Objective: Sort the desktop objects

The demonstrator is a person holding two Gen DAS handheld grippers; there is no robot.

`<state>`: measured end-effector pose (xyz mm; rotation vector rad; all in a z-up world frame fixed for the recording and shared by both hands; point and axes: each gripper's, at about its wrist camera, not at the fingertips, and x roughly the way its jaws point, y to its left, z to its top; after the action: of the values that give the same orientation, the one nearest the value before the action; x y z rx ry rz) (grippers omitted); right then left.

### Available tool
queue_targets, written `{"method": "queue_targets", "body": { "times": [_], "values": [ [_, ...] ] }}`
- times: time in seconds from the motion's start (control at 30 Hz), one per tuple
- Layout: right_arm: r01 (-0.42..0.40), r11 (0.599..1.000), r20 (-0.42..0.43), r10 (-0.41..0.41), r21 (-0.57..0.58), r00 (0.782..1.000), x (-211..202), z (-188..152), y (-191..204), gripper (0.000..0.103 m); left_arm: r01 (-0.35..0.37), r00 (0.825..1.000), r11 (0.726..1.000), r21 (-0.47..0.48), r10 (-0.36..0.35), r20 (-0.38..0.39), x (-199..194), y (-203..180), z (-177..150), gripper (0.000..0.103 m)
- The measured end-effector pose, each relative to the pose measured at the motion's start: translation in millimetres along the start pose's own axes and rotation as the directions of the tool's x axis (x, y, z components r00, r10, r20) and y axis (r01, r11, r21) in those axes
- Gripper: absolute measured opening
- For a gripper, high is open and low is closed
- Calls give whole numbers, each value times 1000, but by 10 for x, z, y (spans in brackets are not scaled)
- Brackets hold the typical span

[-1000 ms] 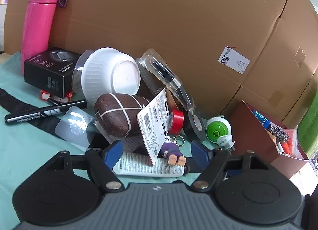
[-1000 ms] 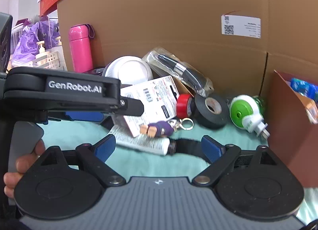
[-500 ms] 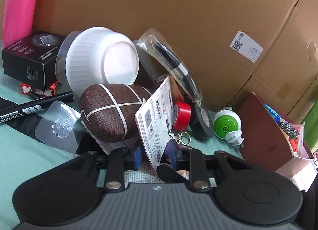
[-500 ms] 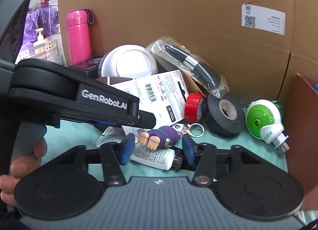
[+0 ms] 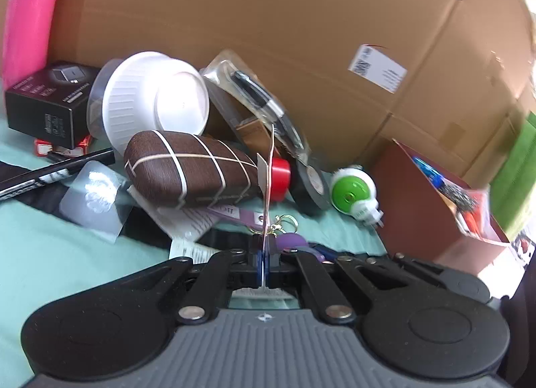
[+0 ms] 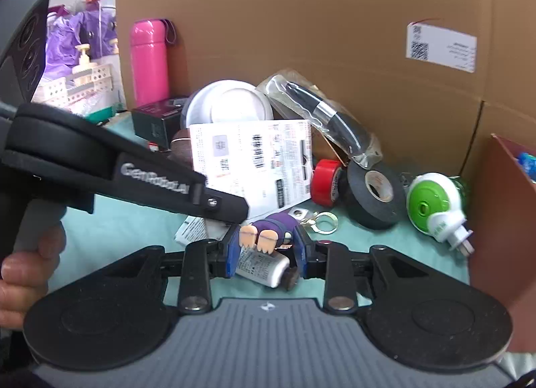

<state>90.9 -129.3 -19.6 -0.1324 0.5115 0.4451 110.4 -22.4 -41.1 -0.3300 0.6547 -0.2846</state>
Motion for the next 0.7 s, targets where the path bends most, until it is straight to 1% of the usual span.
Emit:
{"method": "queue_targets", "body": {
  "times": [0.13,0.17,0.3,0.43,0.53,0.6,0.7],
  "values": [
    [-22,1000,17,22,-4,1000,-310,-76,-2,32,31,999,999,25,-31,-10,-227,-41,-147,0],
    [-26,1000,22,26,-8,999,-386,-103,4,29,38,999,999,28,-38,-16,-280,-43,-194,0],
    [-33,999,18,33,-18,999,-630,-208,12,29,41,998,998,55,-38,-49,-447,-58,-405,0],
    [-33,999,6,33,-17,999,-818,-345,32,29,31,996,997,75,-25,-90,-532,-72,-598,0],
    [-23,1000,-4,23,0,1000,-955,-471,14,29,27,994,996,83,-19,-105,-594,-77,-699,0],
    [-11,1000,-11,12,17,1000,-1038,-559,-16,29,12,994,995,99,-1,-111,-637,-89,-768,3],
    [9,999,-18,-9,42,1000,-1141,-670,-77,29,-5,993,995,102,17,-121,-673,-86,-833,4]
  ]
}}
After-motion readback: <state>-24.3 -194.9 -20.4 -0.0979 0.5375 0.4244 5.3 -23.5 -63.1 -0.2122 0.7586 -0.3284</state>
